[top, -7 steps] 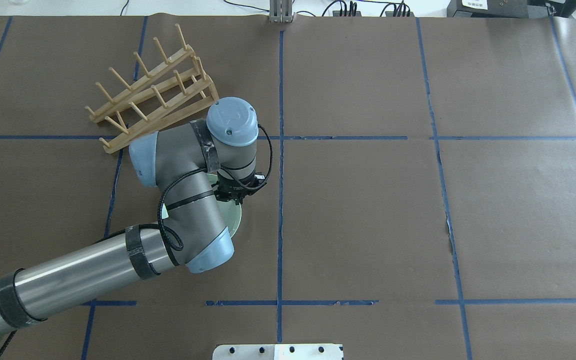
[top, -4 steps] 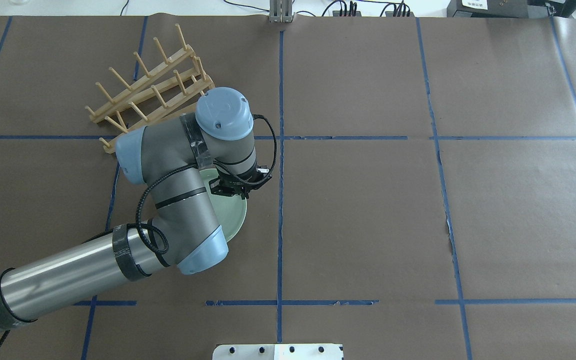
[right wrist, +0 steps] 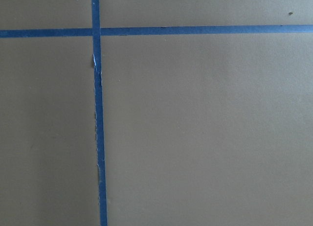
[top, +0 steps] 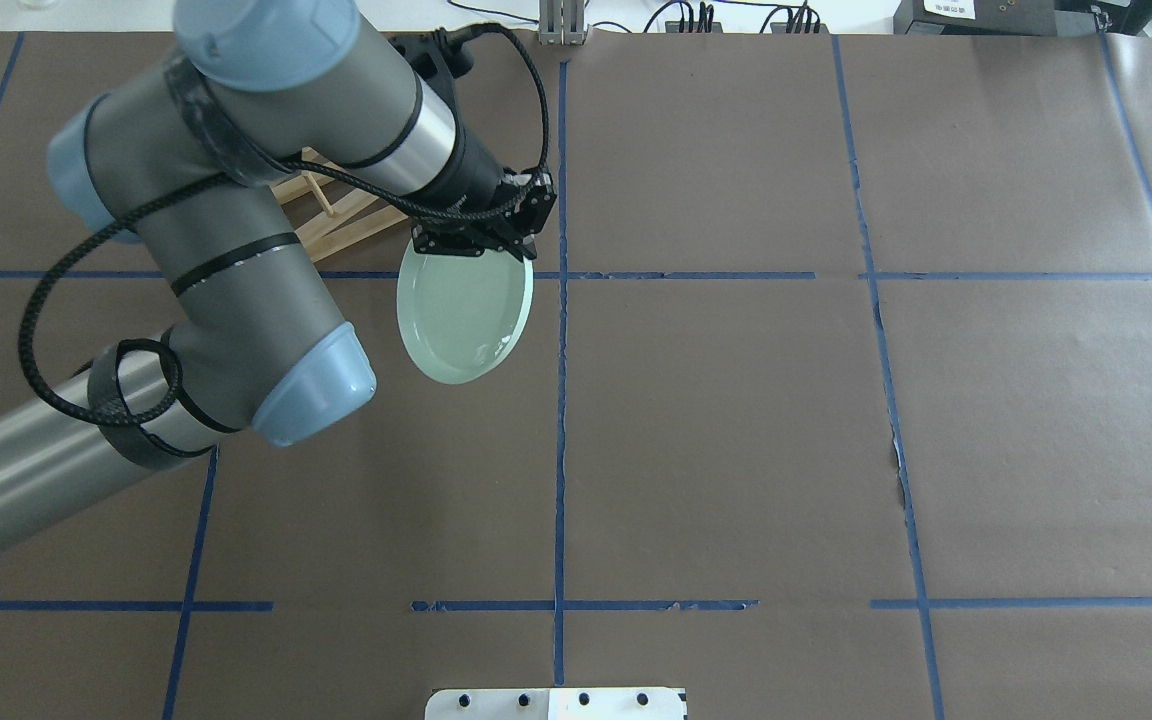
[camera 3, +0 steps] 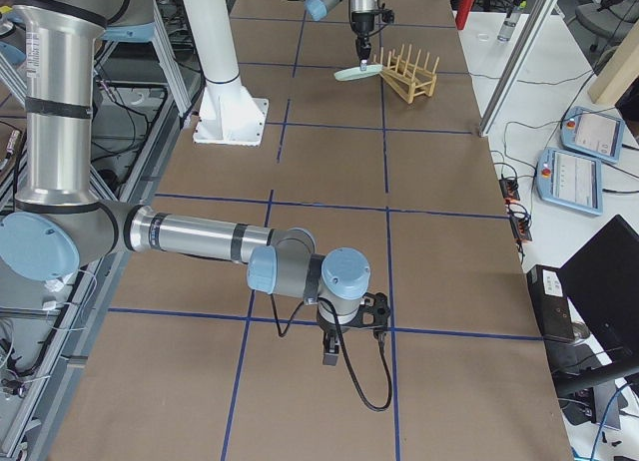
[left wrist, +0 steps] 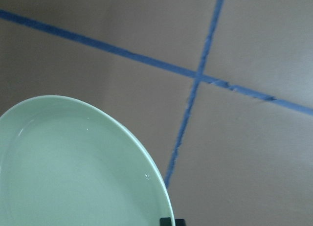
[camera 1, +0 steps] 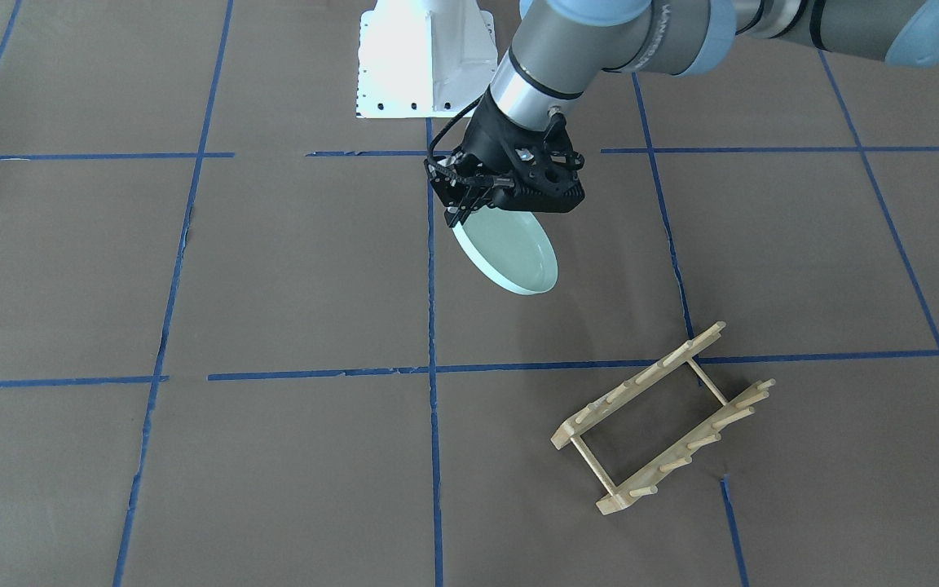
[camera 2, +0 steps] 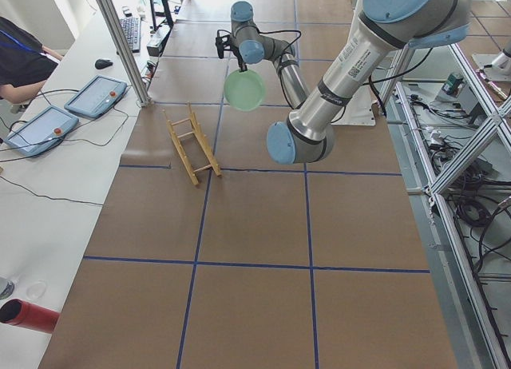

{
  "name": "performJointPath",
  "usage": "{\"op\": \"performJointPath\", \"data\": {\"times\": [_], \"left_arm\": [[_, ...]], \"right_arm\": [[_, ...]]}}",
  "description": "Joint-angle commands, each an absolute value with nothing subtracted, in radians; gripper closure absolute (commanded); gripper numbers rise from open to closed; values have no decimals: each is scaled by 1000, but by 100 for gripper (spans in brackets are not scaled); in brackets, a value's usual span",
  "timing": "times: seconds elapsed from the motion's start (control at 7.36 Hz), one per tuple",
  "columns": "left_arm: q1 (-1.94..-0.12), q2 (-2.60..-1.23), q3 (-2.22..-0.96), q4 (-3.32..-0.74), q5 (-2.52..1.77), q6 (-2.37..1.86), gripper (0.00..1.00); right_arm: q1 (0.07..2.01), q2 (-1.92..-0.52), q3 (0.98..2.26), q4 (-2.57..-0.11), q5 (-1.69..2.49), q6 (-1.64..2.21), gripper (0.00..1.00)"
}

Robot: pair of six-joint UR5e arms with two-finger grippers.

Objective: Place plate on rack
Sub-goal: 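Lift the plate with the left gripper and tilt it upright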

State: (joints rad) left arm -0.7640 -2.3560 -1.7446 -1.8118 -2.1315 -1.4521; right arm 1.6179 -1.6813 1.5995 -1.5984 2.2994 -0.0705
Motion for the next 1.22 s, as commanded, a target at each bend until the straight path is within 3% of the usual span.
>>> {"op": "performJointPath", "data": {"times": [0.0, 0.27, 0.54, 0.82, 1.09], "left_arm": [[-917, -2312, -1750, -2090, -2146, -1469, 100], [-1053, -2203, -1726, -2265, -2140, -1495, 100], [-1152, -2201, -1605, -2423, -2067, -1644, 100], [-1144, -2212, -1401, -2766, -1869, -1759, 100], [-1083, -2198, -1373, -2920, -1865, -1749, 100]], "right_arm": [[1618, -1681, 1598, -1598, 2299, -71, 0], [1618, -1681, 1600, -1598, 2299, -71, 0], [1617, -1681, 1600, -1598, 2299, -71, 0], [1617, -1681, 1600, -1598, 2299, -71, 0], [1618, -1681, 1598, -1598, 2299, -71, 0]]}}
